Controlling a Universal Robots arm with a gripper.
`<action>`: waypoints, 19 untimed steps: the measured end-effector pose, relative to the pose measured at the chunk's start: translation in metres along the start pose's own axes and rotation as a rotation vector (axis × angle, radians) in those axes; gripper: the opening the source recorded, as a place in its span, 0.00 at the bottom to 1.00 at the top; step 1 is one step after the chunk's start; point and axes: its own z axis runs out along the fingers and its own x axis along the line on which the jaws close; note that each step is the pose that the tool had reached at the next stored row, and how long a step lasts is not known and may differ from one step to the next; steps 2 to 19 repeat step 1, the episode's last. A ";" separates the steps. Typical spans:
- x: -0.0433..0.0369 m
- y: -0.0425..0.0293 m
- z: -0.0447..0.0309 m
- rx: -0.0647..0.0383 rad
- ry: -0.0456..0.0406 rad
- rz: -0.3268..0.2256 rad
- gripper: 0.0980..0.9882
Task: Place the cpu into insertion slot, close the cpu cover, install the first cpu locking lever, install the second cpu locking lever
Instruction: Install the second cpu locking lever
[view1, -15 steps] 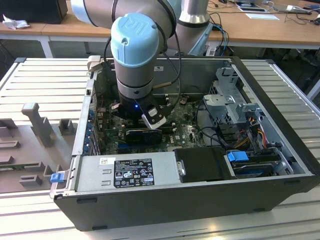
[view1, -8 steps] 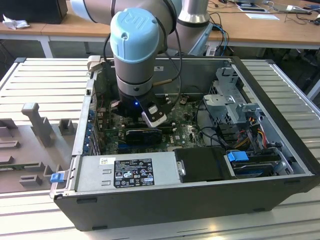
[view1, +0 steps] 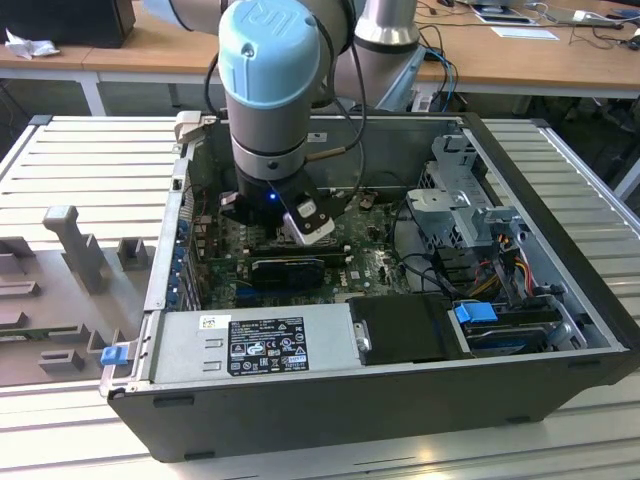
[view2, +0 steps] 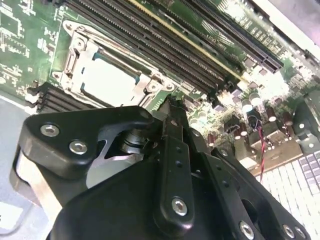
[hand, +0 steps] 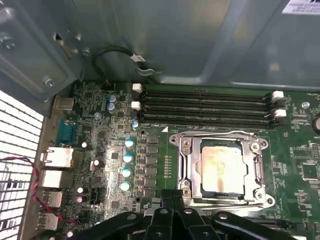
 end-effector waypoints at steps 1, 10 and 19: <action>0.0000 0.0000 0.0000 0.000 0.0000 0.000 0.01; 0.0000 0.0000 0.0000 0.000 0.0000 0.000 0.01; 0.0000 0.0000 0.0000 0.000 0.0000 0.000 0.01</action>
